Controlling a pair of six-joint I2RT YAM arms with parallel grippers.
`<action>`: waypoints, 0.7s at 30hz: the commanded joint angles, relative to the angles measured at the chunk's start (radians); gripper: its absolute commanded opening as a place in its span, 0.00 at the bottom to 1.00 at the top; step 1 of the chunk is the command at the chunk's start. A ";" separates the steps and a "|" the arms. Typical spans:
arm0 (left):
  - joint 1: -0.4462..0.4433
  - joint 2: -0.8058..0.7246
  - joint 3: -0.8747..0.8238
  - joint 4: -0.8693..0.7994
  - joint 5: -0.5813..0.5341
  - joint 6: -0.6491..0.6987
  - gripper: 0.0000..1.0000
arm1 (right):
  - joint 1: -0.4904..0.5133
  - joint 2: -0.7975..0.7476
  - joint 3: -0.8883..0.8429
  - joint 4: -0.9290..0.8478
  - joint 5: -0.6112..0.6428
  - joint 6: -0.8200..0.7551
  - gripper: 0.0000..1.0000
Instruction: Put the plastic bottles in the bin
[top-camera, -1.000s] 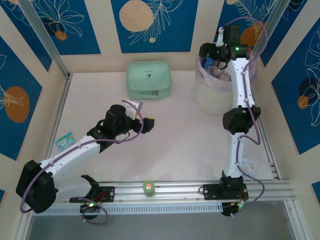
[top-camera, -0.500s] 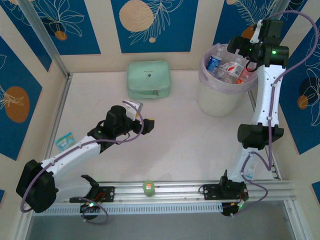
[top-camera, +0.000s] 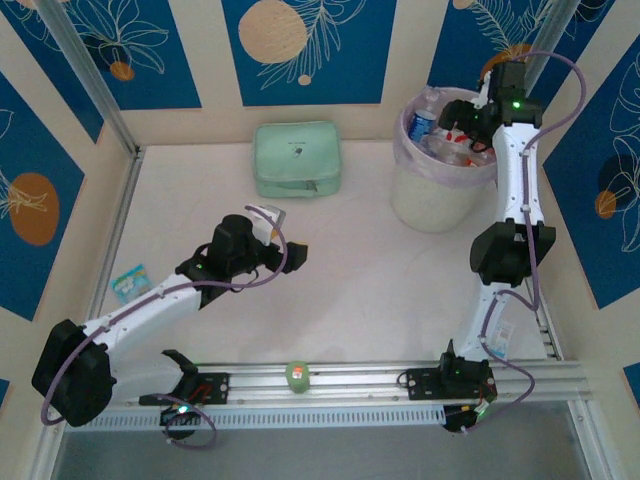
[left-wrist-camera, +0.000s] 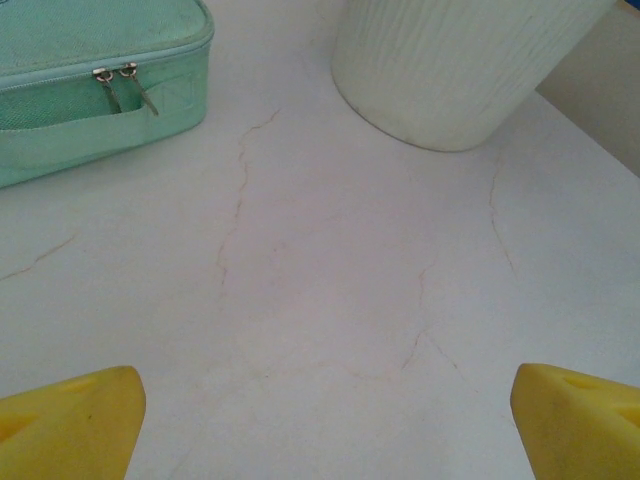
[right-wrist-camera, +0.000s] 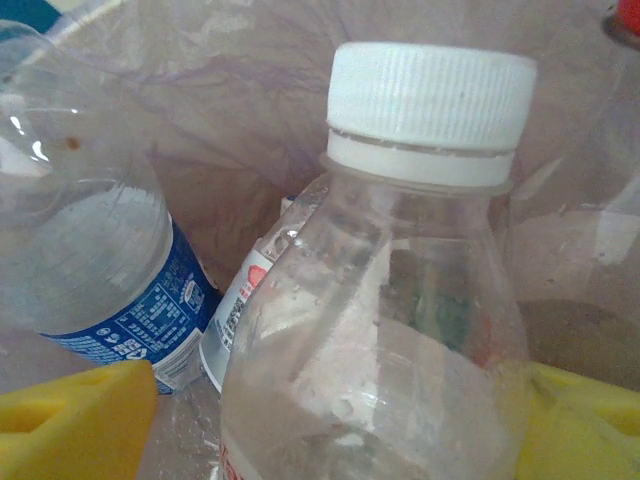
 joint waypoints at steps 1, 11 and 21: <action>-0.005 -0.019 -0.007 0.001 -0.003 -0.009 0.94 | 0.076 0.032 -0.063 0.001 -0.195 0.019 0.85; -0.005 -0.025 -0.001 -0.038 -0.023 -0.007 0.94 | 0.108 0.077 -0.014 -0.008 -0.222 0.026 0.87; 0.007 -0.004 0.095 -0.172 -0.112 0.038 1.00 | 0.131 -0.025 0.229 -0.124 -0.127 -0.036 0.99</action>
